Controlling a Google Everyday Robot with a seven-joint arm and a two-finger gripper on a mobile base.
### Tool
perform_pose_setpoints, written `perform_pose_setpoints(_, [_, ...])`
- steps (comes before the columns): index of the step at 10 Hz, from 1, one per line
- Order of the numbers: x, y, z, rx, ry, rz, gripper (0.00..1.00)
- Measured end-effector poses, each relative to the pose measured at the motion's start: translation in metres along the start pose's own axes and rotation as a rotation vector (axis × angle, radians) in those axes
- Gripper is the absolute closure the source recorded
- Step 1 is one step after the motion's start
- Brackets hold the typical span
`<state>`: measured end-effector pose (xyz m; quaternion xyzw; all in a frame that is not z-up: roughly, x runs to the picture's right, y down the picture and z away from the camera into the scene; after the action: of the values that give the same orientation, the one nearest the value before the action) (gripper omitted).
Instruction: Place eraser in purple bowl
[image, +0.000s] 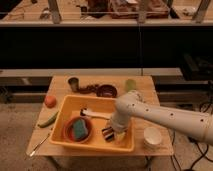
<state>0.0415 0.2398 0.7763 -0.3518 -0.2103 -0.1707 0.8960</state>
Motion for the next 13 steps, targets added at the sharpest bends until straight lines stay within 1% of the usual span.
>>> perform_pose_setpoints(1, [0.003, 0.001, 0.003, 0.005, -0.004, 0.009, 0.42])
perform_pose_setpoints(2, [0.005, 0.002, 0.005, 0.008, -0.008, 0.017, 0.49])
perform_pose_setpoints(3, [0.008, 0.004, 0.008, 0.019, -0.023, 0.029, 0.63])
perform_pose_setpoints(5, [0.012, 0.007, 0.011, 0.042, -0.097, 0.038, 0.8])
perform_pose_setpoints(6, [0.013, 0.008, 0.012, 0.062, -0.139, 0.041, 0.91])
perform_pose_setpoints(7, [0.013, 0.008, 0.01, 0.083, -0.2, 0.041, 0.98])
perform_pose_setpoints(8, [0.013, 0.009, 0.008, 0.096, -0.253, 0.041, 1.0])
perform_pose_setpoints(9, [0.015, 0.009, 0.005, 0.112, -0.288, 0.04, 1.0])
perform_pose_setpoints(10, [0.014, 0.009, 0.003, 0.118, -0.281, 0.036, 1.0])
perform_pose_setpoints(12, [0.012, 0.008, 0.0, 0.12, -0.246, 0.027, 1.0])
perform_pose_setpoints(13, [0.011, 0.008, -0.003, 0.119, -0.222, 0.016, 1.0])
